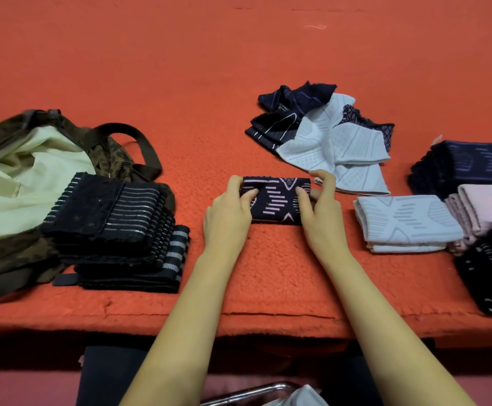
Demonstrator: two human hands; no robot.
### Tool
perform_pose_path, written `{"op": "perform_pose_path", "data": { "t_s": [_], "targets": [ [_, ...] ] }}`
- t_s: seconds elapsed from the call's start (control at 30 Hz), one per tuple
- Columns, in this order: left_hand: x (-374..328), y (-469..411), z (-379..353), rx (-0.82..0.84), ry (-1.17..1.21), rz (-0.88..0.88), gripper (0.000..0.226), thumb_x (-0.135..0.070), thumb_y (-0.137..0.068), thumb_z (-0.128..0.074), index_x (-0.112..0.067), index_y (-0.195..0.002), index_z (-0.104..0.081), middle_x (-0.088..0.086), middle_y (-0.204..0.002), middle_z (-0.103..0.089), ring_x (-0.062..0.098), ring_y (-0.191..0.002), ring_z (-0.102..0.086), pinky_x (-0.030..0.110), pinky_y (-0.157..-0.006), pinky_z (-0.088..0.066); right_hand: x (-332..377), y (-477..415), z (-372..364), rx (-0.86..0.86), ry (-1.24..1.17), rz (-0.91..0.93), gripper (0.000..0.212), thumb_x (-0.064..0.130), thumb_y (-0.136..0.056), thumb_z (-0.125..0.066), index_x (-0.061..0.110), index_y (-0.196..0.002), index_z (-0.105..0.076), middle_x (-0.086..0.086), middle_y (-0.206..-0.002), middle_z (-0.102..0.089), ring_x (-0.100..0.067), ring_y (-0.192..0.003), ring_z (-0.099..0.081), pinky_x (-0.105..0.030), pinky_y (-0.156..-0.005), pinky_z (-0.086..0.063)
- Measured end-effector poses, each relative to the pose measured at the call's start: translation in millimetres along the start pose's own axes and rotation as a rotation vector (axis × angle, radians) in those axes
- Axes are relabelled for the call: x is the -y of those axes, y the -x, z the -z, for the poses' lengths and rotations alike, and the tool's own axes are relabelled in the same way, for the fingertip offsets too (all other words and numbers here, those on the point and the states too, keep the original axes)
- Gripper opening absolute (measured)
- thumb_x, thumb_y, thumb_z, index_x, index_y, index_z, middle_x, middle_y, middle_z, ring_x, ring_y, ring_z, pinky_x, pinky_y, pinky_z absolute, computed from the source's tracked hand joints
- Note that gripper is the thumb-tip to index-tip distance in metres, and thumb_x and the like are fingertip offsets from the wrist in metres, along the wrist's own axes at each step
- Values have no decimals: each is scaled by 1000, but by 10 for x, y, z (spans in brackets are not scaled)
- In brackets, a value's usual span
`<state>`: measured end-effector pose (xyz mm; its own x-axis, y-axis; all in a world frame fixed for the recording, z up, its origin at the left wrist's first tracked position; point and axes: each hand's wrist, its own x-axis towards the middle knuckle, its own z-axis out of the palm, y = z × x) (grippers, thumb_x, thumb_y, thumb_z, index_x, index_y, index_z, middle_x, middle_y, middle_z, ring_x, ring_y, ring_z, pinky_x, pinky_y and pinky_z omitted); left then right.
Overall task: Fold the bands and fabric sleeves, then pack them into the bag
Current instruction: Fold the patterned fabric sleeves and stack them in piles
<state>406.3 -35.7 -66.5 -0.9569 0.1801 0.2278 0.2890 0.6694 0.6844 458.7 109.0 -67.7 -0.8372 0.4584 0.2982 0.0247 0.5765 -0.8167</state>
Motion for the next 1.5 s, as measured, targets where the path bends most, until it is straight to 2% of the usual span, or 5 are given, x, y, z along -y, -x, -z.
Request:
{"op": "perform_pose_path", "data": {
  "t_s": [0.1, 0.3, 0.77, 1.07, 1.5],
  "targets": [
    [-33, 7, -18, -33, 18, 55, 31, -40, -97, -45, -20, -121, -41, 8, -95, -67, 36, -90, -61, 41, -76, -43, 9, 6, 14, 24, -48, -19, 41, 24, -91, -59, 20, -126, -38, 5, -85, -66, -17, -75, -62, -38, -76, -48],
    [-14, 50, 21, 0, 144, -49, 33, -37, -94, -50, -27, -123, -39, -2, -99, -56, 24, -96, -57, 37, -80, -45, -54, -5, -1, 108, 72, 99, 36, 17, -90, -56, 23, -125, -51, 4, -117, -60, -13, -107, -56, -37, -94, -44],
    [22, 76, -89, 29, -137, -60, 39, -38, -96, -46, -25, -133, -48, 7, -101, -48, 25, -104, -45, 35, -93, -35, -53, -37, -74, 60, 333, 91, 35, 28, -95, -50, 22, -129, -57, -3, -96, -38, -24, -99, -44, -43, -92, -41],
    [1, 18, -94, 28, -209, -43, 40, -44, -96, -42, -29, -132, -50, 6, -97, -43, 26, -98, -44, 36, -85, -37, -55, -35, -87, 86, 436, 24, 46, 40, -95, -47, 29, -140, -43, -8, -111, -42, -25, -106, -41, -37, -96, -34],
    [-3, 61, -144, -30, -209, 7, 41, -29, -96, -42, -33, -137, -47, 10, -113, -41, 27, -105, -39, 39, -97, -31, -75, -56, -33, 179, 358, 14, 45, 36, -97, -45, 32, -142, -40, -3, -96, -45, -27, -104, -48, -39, -96, -36]
  ]
}}
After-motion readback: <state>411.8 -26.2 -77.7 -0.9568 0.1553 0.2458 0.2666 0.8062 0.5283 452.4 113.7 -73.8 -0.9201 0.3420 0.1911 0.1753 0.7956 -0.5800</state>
